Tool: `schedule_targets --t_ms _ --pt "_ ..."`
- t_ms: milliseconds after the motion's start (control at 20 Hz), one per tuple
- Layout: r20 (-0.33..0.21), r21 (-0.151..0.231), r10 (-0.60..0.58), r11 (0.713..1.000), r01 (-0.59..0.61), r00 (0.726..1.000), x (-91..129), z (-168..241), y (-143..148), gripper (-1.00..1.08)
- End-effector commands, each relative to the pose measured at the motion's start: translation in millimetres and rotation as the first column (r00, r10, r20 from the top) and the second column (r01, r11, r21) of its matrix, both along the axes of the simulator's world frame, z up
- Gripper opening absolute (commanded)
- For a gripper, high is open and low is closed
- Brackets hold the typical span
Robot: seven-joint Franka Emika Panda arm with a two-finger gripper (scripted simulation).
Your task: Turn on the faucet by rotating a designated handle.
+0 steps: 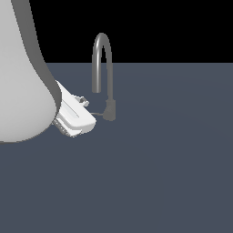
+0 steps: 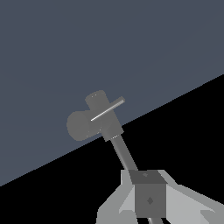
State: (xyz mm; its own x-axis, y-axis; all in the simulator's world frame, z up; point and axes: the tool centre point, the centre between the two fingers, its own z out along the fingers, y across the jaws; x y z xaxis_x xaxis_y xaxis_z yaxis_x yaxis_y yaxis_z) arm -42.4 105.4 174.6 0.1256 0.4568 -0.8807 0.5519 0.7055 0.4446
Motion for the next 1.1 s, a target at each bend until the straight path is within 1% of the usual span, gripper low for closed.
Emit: schedule_targets --t_ms 0,250,500,750,1050 --pt "-0.001 -0.04 0.042 0.998 -0.042 0.999 3 -9 0 -1.0" --pt "-0.009 -0.119 0.122 0.985 -0.123 0.992 9 -28 -3 -1.0" --pt "-0.023 -0.197 0.2 0.96 -0.2 0.98 15 -46 -7 -1.0" --pt "-0.043 -0.273 0.273 0.922 -0.274 0.961 21 -63 -12 -1.0" --pt "-0.074 -0.355 0.352 0.865 -0.354 0.933 30 -82 -19 -1.0"
